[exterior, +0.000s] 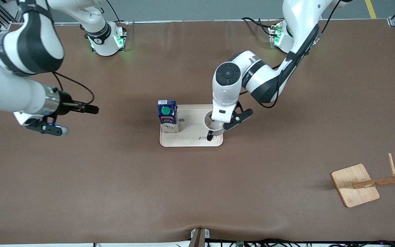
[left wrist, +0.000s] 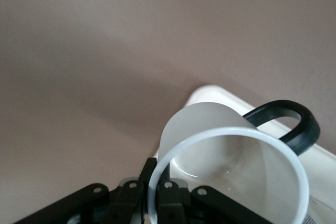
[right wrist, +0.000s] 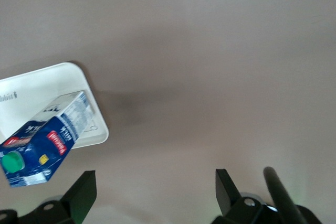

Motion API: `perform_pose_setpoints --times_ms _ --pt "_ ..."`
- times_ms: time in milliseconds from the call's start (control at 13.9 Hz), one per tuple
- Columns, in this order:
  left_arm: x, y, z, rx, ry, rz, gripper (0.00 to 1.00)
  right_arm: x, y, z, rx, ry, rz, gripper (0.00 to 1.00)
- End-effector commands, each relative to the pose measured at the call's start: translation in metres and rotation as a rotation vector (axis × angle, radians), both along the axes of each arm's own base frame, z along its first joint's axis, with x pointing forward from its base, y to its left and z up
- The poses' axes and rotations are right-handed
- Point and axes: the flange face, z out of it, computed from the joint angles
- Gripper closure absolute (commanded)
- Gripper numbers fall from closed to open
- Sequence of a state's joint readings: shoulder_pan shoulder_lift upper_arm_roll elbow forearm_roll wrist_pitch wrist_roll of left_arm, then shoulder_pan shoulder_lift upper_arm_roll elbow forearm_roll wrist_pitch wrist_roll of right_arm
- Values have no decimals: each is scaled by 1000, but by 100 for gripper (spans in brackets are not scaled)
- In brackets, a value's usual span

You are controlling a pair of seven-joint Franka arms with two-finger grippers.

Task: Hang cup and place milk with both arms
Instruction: 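Lift the mug with the left gripper while the right gripper reaches the milk, then hang the mug on the stand while the right gripper grasps the milk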

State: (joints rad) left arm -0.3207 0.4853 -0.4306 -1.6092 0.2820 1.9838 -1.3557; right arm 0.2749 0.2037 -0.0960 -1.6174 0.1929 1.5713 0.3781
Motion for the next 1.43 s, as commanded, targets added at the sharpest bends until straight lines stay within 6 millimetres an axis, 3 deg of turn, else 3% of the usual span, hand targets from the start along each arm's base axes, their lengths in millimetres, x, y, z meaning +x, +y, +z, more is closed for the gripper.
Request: perform_pose_setpoints --times_ms 0,143,287,502,646,789,1004,1148,1363 --pt "41 64 57 42 -66 19 100 -7 43 4 38 -21 -12 0" --pt "63 98 87 92 -171 38 100 -19 97 0 25 -33 -26 0" --pt "86 143 118 45 -276 102 100 -27 151 -21 19 -56 10 0" --pt "119 221 143 -2 -384 131 100 -27 199 -51 34 -118 73 0" --pt "139 271 156 -48 -461 144 100 -38 241 -71 23 -133 136 0" --pt "151 302 162 -139 -561 193 100 -40 251 -83 13 -123 160 0" --pt "149 360 143 -168 -672 245 100 -49 257 -92 -16 -120 234 0" --pt "138 401 114 -226 -801 270 100 -55 262 -96 -63 -136 268 0" --pt "114 425 79 -299 -906 300 100 -59 263 -112 -79 -118 265 0"
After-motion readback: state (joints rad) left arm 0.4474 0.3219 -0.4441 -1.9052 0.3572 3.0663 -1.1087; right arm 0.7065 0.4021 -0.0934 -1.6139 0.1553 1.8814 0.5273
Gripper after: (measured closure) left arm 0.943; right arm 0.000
